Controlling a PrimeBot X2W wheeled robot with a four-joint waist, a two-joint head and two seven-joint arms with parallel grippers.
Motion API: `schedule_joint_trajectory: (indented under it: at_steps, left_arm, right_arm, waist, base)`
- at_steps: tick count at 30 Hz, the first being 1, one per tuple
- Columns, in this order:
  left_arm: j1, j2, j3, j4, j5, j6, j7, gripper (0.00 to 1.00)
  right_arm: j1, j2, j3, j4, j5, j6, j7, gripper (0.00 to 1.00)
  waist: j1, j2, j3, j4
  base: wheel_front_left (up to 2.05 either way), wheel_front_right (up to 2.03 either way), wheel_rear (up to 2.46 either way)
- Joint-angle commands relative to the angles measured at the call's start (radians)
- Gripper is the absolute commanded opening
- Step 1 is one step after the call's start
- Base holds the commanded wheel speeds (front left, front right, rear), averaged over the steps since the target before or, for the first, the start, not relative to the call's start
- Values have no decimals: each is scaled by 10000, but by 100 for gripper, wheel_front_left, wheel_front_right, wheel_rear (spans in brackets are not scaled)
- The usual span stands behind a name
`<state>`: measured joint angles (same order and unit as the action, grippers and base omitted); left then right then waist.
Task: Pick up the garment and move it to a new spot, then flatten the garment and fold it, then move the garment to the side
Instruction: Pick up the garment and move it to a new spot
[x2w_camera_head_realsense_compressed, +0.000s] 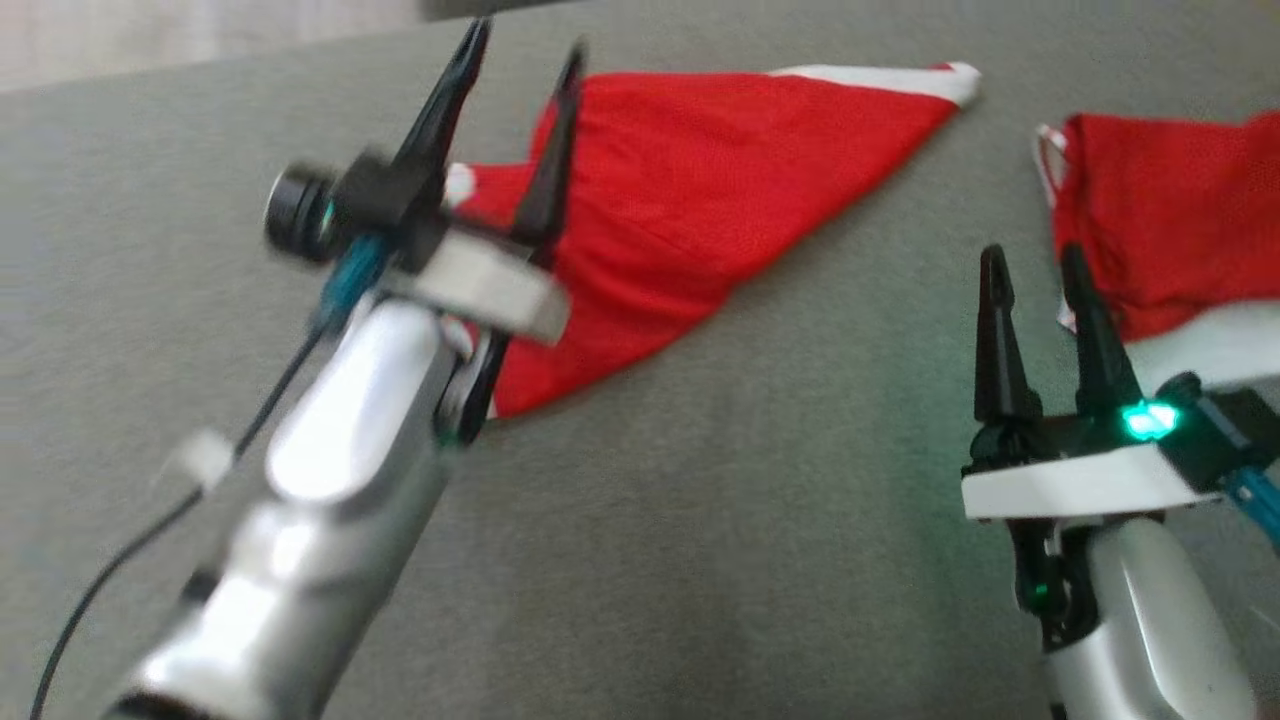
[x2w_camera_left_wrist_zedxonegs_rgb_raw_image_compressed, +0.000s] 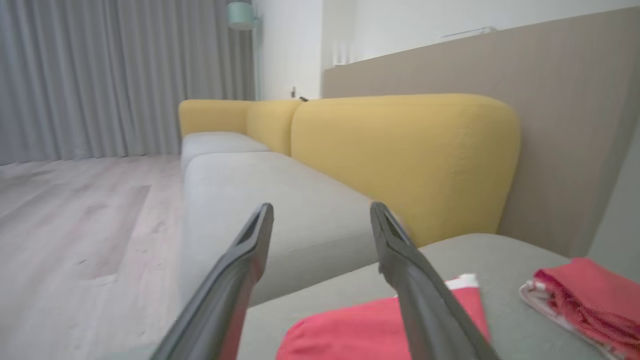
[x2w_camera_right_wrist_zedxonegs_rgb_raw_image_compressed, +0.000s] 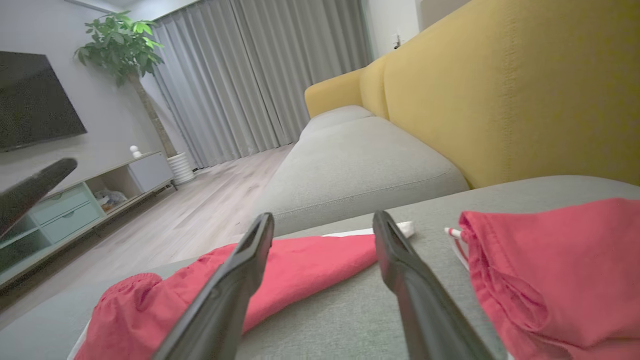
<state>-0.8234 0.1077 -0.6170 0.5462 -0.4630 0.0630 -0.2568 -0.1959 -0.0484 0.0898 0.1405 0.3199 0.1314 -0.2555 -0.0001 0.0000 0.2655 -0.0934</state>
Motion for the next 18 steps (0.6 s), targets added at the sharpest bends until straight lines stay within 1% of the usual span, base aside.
schedule_joint_trajectory:
  at_steps: [1, 2, 3, 6, 10, 14, 18]
  left_arm:
    - [762, 527, 604, -709, 139, 133, -46, 100]
    - [1203, 610, 713, -904, 170, 154, -47, 100]
    - [1203, 610, 713, -904, 170, 154, -47, 100]
    - [2516, 781, 940, -1338, 220, 181, -47, 100]
    - [4017, 794, 1196, -1734, 272, 251, -48, 100]
    - [5084, 646, 1497, -1932, 349, 292, -48, 100]
    - [5458, 481, 1808, -2030, 531, 243, -48, 100]
  right_arm:
    - [130, -18, 138, -237, -166, -7, -63, 100]
    - [216, -18, 94, -218, -204, -7, -63, 100]
    - [216, -18, 94, -218, -204, -7, -63, 100]
    - [461, -18, -1, -159, -290, -7, -63, 100]
    - [719, -18, 7, -86, -355, -7, -63, 100]
    - [830, -18, 32, -43, -376, -7, -63, 100]
    - [843, -18, 80, -17, -385, -7, -63, 100]
  waist:
    - [1, 0, -653, 821]
    - [1, 0, -767, 994]
    - [1, 0, -767, 994]
    - [1, 0, -1034, 1423]
    - [1, 0, -1284, 1766]
    - [1, 0, -1392, 1885]
    - [1, 0, -1418, 1835]
  base:
    - [0, 0, 0]
    - [0, 0, 0]
    - [0, 0, 0]
    - [0, 0, 0]
    - [0, 0, 0]
    - [0, 0, 0]
    - [0, 0, 0]
